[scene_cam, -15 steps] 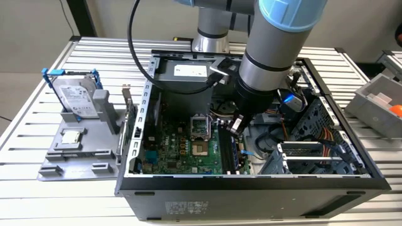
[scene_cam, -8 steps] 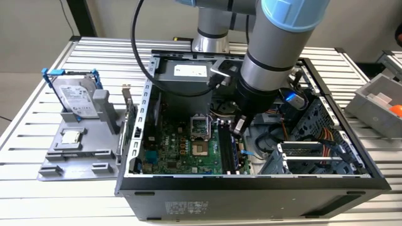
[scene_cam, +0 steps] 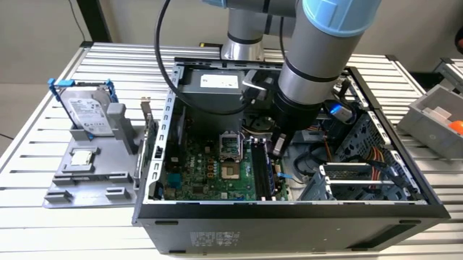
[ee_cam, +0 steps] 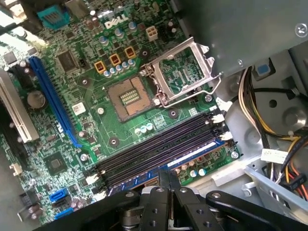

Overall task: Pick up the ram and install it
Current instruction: 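Press down the ram until it locks into place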

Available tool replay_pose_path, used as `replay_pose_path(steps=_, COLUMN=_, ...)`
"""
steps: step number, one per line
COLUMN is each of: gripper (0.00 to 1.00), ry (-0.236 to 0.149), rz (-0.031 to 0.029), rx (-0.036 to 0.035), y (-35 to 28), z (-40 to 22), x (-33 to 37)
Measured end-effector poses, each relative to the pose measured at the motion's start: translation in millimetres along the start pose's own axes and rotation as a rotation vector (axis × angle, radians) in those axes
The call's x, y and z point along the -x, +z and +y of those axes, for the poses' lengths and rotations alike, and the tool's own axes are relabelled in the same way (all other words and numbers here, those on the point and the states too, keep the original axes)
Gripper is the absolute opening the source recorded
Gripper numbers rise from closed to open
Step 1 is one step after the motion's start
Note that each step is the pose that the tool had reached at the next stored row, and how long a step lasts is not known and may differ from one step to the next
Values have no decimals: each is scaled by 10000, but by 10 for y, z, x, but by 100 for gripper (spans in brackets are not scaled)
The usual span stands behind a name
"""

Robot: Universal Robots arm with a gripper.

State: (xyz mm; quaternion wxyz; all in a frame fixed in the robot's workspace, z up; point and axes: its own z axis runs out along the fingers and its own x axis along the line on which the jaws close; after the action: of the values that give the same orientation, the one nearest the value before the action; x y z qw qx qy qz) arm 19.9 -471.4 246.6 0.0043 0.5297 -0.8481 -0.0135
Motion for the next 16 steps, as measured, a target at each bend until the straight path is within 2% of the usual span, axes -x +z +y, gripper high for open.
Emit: replay_pose_path(steps=16, gripper=0, ry=-1431, rz=50, rx=34, y=0, z=-12, x=6)
